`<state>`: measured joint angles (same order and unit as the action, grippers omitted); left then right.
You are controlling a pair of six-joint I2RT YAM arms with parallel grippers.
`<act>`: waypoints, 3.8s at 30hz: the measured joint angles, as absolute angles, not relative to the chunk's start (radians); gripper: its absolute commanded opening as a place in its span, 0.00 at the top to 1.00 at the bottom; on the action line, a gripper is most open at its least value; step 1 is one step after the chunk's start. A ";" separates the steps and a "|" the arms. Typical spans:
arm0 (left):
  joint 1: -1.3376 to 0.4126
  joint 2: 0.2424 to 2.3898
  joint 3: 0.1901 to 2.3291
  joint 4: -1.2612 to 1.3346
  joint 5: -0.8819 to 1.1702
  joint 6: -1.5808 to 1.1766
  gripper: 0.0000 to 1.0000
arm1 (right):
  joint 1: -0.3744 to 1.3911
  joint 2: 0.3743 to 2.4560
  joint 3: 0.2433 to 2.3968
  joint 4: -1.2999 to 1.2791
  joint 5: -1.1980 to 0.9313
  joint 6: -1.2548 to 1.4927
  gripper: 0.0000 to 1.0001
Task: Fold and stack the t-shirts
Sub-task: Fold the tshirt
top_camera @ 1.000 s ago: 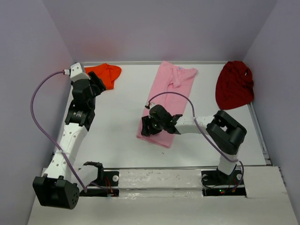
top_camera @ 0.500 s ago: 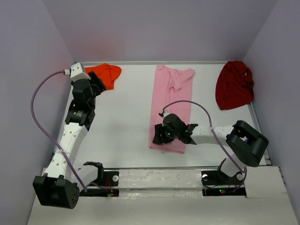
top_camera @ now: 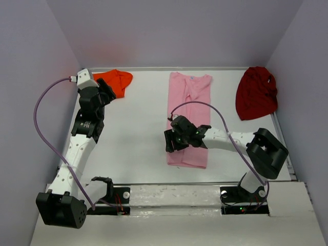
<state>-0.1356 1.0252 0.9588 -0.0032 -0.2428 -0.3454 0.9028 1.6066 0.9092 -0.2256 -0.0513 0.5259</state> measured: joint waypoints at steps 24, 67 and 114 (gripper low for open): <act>-0.427 0.817 0.599 -0.050 0.092 -0.636 0.38 | 0.903 1.098 0.822 -0.562 0.234 0.695 0.41; -0.867 1.168 0.338 0.228 0.176 -0.855 0.39 | 0.905 1.143 0.586 -0.727 0.320 1.124 0.43; -0.918 1.361 0.408 0.356 0.160 -0.819 0.70 | 0.905 1.196 0.551 -0.547 0.297 1.172 0.66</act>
